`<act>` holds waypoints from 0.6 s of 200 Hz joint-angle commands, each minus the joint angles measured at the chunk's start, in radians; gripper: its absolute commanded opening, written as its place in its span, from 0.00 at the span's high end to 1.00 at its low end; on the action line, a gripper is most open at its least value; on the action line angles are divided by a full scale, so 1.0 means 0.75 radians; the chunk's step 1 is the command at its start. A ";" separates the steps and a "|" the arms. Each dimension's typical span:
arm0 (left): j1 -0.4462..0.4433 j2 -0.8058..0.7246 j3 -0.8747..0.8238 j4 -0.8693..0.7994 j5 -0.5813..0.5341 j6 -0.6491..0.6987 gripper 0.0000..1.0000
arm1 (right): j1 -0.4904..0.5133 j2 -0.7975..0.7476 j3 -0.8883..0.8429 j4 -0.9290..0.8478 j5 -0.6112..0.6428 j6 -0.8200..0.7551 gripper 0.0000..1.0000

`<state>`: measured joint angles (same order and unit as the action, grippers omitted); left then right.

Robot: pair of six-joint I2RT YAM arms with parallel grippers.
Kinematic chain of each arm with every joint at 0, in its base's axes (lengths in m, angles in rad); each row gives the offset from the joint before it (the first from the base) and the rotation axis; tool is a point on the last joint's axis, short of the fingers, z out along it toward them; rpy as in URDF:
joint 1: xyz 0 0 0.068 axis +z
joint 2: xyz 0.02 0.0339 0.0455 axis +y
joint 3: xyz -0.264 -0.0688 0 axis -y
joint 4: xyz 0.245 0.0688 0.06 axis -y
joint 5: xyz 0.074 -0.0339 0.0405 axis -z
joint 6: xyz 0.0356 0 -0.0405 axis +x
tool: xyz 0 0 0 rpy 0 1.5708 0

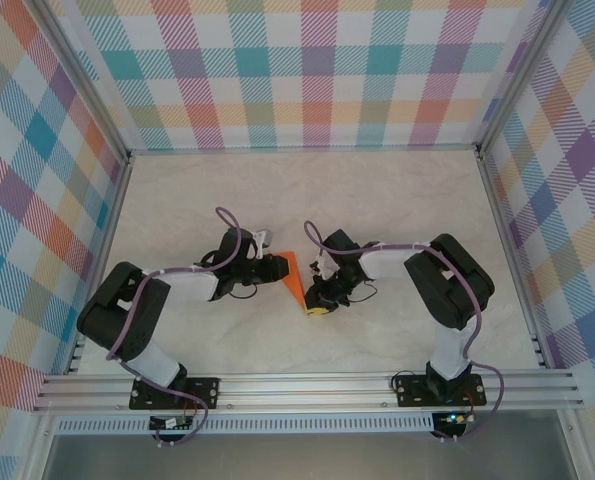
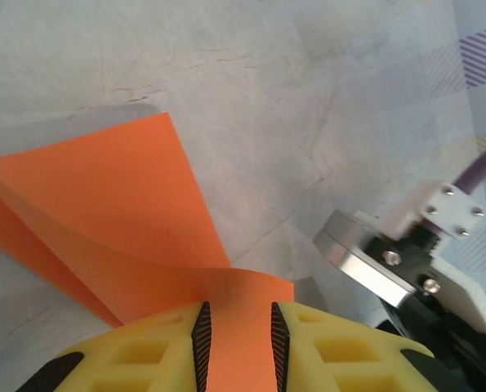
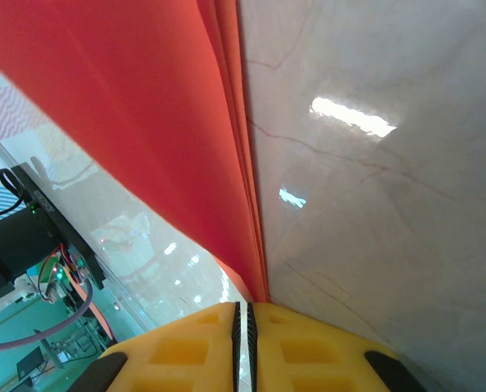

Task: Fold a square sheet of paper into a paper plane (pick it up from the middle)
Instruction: Fold the wing for the fifth time at the center of the table.

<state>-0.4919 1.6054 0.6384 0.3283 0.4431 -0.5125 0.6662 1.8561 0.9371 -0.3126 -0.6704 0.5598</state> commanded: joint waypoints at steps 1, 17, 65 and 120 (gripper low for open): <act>0.011 0.027 0.052 0.030 -0.034 0.029 0.73 | -0.009 0.031 0.009 -0.036 -0.002 -0.020 0.87; 0.010 0.045 0.060 0.028 -0.041 0.027 0.74 | -0.009 0.035 0.006 -0.033 -0.003 -0.020 0.87; 0.011 0.089 0.077 0.029 -0.055 0.047 0.76 | -0.009 0.046 0.001 -0.031 -0.007 -0.021 0.87; 0.011 0.135 0.096 0.021 -0.071 0.062 0.77 | -0.009 0.051 -0.002 -0.029 -0.012 -0.023 0.87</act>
<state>-0.4919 1.6897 0.6811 0.3363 0.4065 -0.4984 0.6624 1.8637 0.9371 -0.3122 -0.6861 0.5594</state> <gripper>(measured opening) 0.234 0.129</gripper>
